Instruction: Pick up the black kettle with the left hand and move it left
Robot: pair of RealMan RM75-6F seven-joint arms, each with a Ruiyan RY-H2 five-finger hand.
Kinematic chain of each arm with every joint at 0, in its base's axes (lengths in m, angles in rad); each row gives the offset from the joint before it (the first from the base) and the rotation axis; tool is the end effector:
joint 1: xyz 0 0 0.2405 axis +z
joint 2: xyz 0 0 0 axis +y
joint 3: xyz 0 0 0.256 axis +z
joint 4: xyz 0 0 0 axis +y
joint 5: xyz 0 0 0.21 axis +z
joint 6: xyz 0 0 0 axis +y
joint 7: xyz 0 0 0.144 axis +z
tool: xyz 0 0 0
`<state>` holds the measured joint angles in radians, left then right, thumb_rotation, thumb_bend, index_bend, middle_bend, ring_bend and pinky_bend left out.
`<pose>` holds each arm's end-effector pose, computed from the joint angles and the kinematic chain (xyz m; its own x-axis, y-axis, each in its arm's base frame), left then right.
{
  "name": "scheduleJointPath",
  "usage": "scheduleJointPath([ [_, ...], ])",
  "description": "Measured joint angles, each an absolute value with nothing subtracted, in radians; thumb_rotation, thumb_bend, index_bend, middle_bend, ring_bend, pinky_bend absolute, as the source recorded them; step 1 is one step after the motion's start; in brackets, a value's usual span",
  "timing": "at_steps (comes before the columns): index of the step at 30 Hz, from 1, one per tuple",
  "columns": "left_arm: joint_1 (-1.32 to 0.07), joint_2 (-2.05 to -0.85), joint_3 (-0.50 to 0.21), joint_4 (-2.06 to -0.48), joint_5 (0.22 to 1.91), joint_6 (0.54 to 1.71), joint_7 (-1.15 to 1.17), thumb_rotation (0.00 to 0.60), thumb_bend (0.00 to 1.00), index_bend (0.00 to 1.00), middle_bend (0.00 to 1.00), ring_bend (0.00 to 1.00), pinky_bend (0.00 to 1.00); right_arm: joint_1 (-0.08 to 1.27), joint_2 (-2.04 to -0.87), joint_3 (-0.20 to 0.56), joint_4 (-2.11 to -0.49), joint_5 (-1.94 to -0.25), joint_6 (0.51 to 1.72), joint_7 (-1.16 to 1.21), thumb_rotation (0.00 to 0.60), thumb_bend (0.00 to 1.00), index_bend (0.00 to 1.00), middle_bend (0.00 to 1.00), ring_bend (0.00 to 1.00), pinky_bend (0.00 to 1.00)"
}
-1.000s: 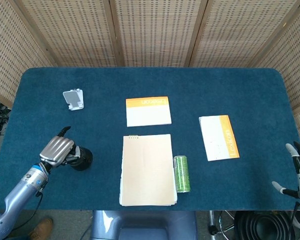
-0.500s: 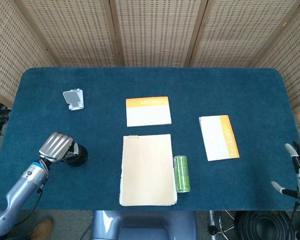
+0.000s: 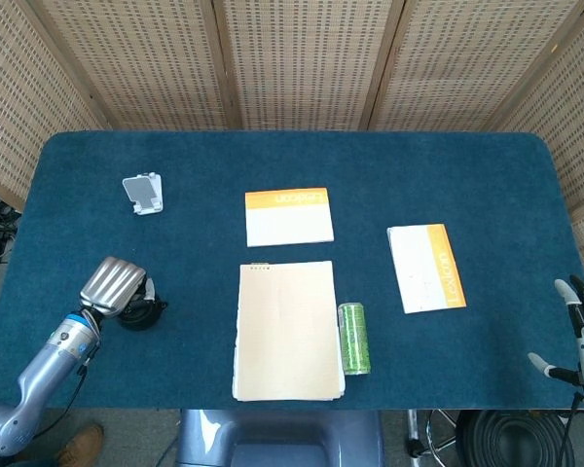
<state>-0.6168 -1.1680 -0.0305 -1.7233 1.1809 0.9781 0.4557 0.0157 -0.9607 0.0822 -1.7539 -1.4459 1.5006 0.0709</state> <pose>-0.2165 0.2999 0.0739 0.6789 0.2633 0.6854 0.7274 -0.3680 -0.5792 -0.3076 -0.1649 0.2044 0.3408 0.0241 0.9398 -0.9367 0.0936 0.3373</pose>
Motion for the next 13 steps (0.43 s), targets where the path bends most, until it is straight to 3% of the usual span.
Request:
scheduleJointPath([
  [13, -0.635, -1.174, -0.047, -1.695, 1.208, 0.994, 0.478, 0.117, 1.00, 1.00, 1.00, 0.88, 0.79, 0.014, -0.956, 0.084, -1.753, -1.445, 1.503, 0.083, 0.600, 0.00, 0.03, 0.00, 0.00, 0.00],
])
